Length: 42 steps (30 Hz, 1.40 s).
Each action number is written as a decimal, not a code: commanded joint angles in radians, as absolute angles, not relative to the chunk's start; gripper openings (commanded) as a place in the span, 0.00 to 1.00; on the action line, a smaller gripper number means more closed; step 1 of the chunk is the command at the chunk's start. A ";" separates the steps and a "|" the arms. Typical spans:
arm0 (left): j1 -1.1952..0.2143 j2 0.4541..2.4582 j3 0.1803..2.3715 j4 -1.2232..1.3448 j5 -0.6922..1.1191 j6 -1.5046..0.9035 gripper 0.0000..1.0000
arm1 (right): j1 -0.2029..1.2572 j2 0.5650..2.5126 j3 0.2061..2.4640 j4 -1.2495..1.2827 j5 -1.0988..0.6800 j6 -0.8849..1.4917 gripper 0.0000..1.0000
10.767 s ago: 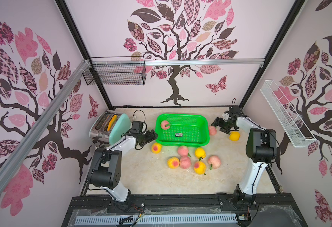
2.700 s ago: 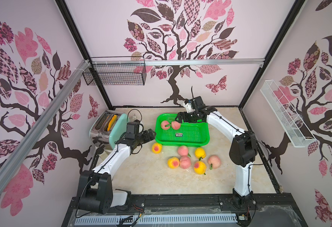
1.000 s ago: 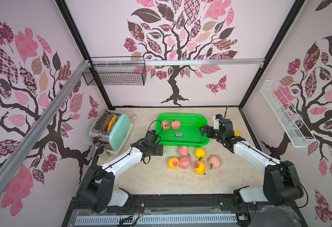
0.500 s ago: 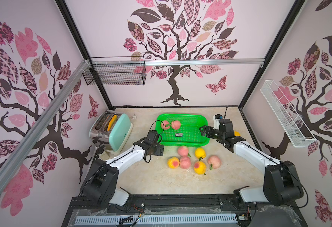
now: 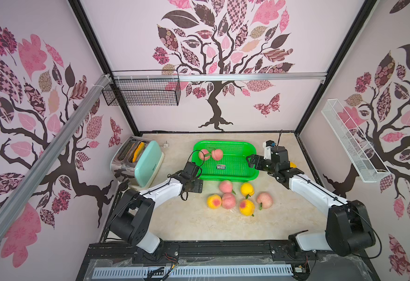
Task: Put the peaches into the basket
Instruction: Pick up the peach from the center of the board.
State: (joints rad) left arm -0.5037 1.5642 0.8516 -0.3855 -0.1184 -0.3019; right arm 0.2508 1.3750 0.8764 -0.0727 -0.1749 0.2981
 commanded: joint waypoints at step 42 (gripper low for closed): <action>-0.506 1.132 0.844 -0.385 -0.138 -0.388 0.55 | 0.245 1.367 0.913 -0.070 -0.193 0.299 0.97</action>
